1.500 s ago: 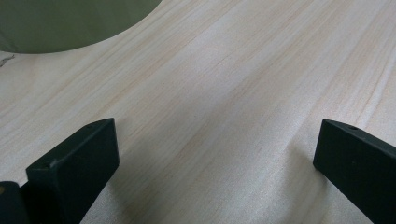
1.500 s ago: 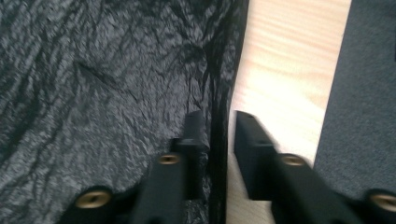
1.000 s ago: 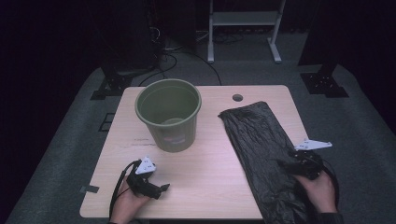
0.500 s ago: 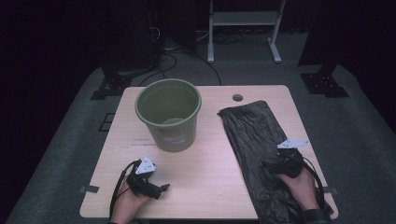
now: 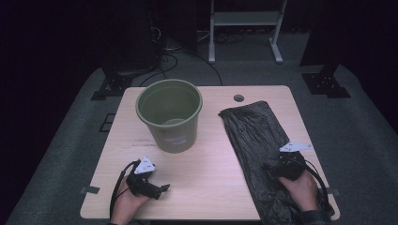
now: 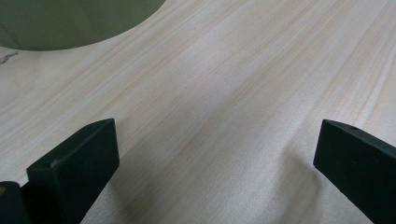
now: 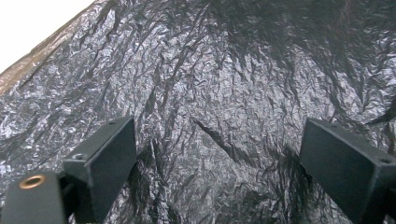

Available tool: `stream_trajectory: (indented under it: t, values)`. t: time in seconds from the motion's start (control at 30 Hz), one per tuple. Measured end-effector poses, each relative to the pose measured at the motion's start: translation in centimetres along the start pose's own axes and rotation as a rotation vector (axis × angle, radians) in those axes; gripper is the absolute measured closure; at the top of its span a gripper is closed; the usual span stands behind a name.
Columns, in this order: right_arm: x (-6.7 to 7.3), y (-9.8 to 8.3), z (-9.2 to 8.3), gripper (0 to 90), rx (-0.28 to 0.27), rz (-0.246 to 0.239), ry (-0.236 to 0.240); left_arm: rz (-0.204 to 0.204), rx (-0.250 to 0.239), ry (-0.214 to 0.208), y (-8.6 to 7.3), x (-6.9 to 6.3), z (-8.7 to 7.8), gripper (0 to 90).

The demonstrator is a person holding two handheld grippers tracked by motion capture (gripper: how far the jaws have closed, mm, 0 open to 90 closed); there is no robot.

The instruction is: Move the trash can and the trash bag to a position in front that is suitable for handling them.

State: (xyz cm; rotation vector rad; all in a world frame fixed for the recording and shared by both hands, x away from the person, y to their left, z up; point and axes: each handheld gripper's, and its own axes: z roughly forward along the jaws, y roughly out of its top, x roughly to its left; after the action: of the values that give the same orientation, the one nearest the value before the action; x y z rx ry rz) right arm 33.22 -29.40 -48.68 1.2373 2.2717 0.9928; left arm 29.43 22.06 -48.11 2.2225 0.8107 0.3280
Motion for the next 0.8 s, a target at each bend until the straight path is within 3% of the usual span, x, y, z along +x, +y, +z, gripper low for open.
stream_trajectory:
  t: [0.33,0.8]
  values:
    - [0.0,0.0,0.0,10.5,0.0,0.0,0.001,-0.031,-0.017,0.027,1.6,0.6,-2.1,0.0]
    - [0.0,0.0,0.0,11.5,-0.002,-0.002,0.003,-0.044,-0.074,0.019,4.7,1.1,-4.7,0.0]
